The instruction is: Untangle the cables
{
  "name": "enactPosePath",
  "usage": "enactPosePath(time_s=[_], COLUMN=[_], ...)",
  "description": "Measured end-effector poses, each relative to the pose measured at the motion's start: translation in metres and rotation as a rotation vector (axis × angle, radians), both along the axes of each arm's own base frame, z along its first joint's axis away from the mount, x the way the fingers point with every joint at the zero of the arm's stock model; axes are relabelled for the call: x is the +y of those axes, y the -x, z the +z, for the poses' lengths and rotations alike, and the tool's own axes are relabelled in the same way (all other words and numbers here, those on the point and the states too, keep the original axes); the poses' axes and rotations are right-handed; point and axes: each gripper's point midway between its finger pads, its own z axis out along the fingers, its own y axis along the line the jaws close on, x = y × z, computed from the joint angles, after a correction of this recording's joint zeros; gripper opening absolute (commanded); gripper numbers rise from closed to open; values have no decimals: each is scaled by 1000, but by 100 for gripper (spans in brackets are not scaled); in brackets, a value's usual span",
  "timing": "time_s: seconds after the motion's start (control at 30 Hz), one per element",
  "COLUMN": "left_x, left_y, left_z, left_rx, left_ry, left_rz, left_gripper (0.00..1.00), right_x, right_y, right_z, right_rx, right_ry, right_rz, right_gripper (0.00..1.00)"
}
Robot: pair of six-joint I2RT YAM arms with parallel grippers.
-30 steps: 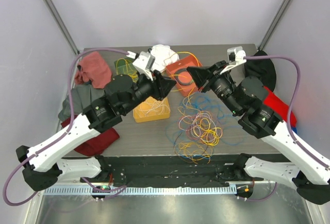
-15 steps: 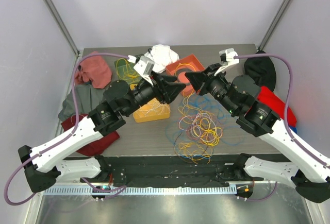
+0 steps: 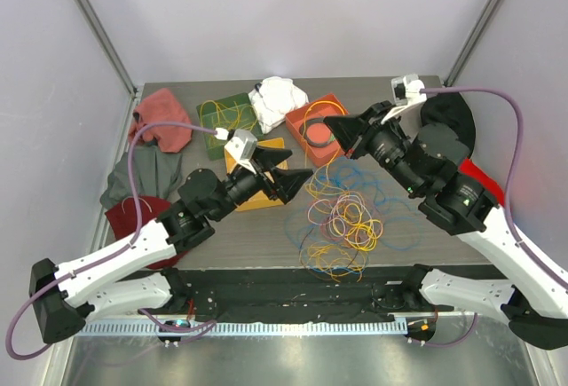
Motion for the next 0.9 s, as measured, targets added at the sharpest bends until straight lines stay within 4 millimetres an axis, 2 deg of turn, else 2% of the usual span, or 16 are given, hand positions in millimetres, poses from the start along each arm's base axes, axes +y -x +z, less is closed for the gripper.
enactPosePath(time_s=[0.13, 0.3, 0.5, 0.57, 0.6, 0.7, 0.73, 0.83, 0.9], left_x=[10, 13, 4, 0, -3, -12, -14, -18, -17], left_y=[-4, -12, -34, -41, -44, -50, -52, -54, -54], left_z=[-5, -13, -44, -56, -61, -76, -82, -91, -89], left_rx=[-21, -35, -14, -1, 5, 20, 26, 36, 38], left_ry=[15, 11, -34, -53, -61, -84, -95, -115, -108], left_rz=[51, 97, 168, 185, 189, 192, 192, 192, 191], left_gripper=[81, 81, 82, 79, 75, 46, 27, 2, 0], right_x=[-5, -10, -12, -12, -12, -13, -13, -15, -16], right_y=[6, 16, 26, 28, 29, 32, 32, 34, 34], right_z=[24, 52, 73, 75, 77, 80, 81, 81, 79], right_rx=[-29, -71, -93, -94, -95, -96, -96, -95, -92], right_ry=[-31, -74, -97, -97, -97, -100, -100, -99, -94], right_rz=[8, 32, 66, 74, 79, 86, 87, 86, 82], right_gripper=[1, 1, 1, 1, 1, 1, 1, 1, 1])
